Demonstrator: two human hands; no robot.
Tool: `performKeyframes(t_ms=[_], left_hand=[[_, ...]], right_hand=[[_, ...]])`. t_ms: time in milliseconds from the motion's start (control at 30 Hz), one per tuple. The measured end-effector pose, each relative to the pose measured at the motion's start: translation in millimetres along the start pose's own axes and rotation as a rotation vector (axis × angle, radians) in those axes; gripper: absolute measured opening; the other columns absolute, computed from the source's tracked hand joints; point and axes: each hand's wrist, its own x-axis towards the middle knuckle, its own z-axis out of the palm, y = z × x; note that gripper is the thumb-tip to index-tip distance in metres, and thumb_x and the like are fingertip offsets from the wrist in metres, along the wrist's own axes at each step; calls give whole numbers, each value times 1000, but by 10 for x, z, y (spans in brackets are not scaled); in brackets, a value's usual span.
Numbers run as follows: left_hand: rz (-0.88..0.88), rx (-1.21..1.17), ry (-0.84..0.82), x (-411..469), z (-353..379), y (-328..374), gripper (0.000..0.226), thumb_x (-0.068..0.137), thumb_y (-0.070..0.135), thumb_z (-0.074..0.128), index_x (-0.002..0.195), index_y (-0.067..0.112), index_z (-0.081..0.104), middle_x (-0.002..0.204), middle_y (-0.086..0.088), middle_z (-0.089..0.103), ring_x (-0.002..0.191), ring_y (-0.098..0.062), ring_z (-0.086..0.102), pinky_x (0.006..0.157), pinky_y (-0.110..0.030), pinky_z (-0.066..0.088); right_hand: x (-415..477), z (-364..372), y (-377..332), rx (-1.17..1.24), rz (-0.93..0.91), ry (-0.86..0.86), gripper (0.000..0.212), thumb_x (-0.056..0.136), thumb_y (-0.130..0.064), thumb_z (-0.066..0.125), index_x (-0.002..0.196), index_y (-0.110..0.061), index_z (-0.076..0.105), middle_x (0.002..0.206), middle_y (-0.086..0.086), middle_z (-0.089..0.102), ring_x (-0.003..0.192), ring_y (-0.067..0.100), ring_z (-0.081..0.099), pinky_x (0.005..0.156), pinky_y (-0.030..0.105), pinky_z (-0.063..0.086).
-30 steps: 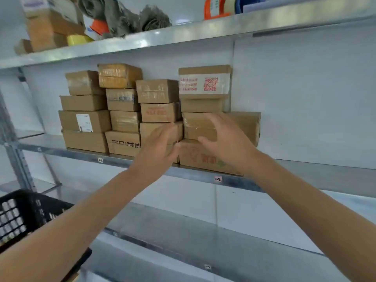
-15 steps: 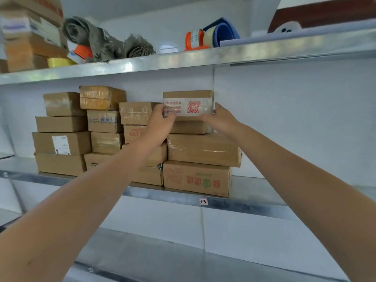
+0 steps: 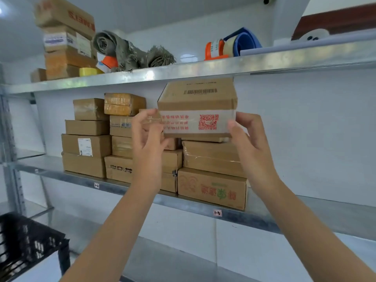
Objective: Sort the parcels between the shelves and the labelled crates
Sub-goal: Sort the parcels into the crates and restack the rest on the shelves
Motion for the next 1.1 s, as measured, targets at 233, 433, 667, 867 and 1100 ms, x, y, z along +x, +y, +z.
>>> performKeyframes(t_ms=[233, 433, 667, 867, 1100], left_hand=[[-256, 127, 181, -832, -724, -145, 22, 99, 38, 56, 93, 31, 75, 101, 2, 76, 103, -9, 70, 91, -35, 58], [-362, 347, 213, -1531, -1223, -397, 29, 91, 48, 65, 72, 27, 60, 94, 0, 73, 96, -14, 69, 94, -38, 54], [-428, 486, 282, -2117, -1655, -359, 48, 83, 52, 72, 74, 9, 51, 72, 2, 59, 68, -5, 59, 71, -14, 47], [-535, 566, 368, -2438, -2007, -249, 31, 81, 54, 73, 101, 31, 72, 97, -2, 69, 85, -5, 66, 76, -27, 56], [-722, 650, 438, -2711, -2287, -175, 27, 78, 56, 62, 97, 42, 76, 101, 14, 73, 96, -2, 67, 87, -29, 51]], right_hand=[[-808, 127, 422, 104, 410, -29, 50, 84, -72, 54, 90, -22, 55, 104, -2, 72, 104, 16, 69, 96, 47, 54], [-1508, 310, 794, 64, 601, -100, 39, 77, -67, 66, 78, -29, 55, 92, -11, 71, 94, 6, 68, 93, 39, 52], [-1966, 463, 1015, -8, 650, -281, 24, 87, -53, 63, 106, -39, 67, 87, -24, 69, 85, -3, 67, 68, 9, 47], [-2296, 639, 1059, -2, 648, -465, 37, 80, -57, 65, 113, -42, 65, 98, -22, 73, 93, -2, 69, 73, 8, 52], [-2613, 822, 1209, -65, 658, -589, 31, 85, -41, 72, 113, -45, 60, 105, -37, 63, 86, -3, 63, 69, 6, 47]])
